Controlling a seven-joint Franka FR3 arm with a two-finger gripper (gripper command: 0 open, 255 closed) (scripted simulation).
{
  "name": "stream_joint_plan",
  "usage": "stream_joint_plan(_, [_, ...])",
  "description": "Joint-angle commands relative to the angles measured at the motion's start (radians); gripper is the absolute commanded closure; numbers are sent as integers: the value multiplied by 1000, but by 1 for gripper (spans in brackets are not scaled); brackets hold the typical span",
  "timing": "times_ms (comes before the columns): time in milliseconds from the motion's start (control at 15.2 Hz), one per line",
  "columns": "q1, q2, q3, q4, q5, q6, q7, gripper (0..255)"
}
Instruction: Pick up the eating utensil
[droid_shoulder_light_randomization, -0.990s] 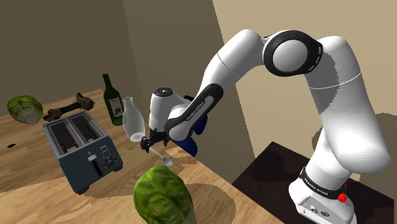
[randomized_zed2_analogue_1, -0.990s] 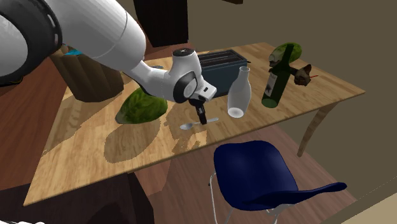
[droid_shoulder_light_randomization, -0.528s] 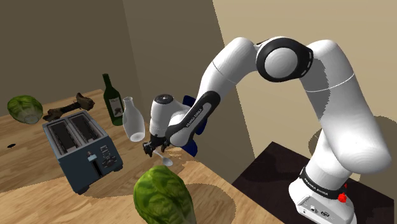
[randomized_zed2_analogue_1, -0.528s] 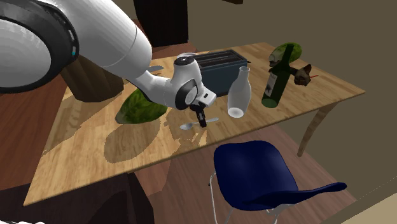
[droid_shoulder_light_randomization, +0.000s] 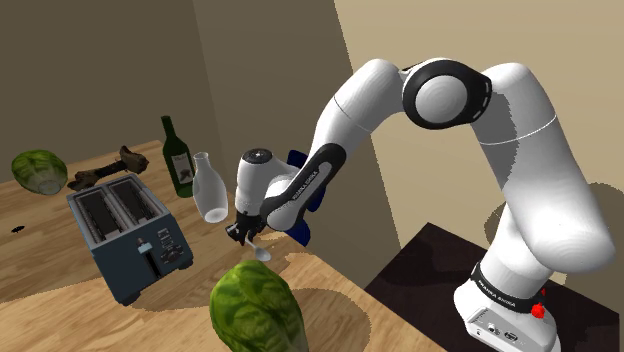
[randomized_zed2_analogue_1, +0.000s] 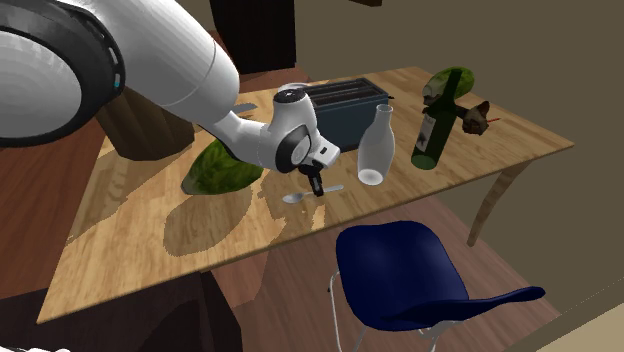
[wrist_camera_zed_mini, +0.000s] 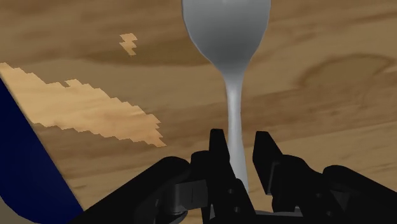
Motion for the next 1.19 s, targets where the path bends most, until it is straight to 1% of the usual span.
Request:
stream_joint_plan(0, [0,-2,0,-4,0,1,1,255])
stream_joint_plan(990, [-41,-155,56,-25,53,-132,-46,255])
stream_joint_plan(1122, [-41,-156,56,-25,54,-133,-47,255])
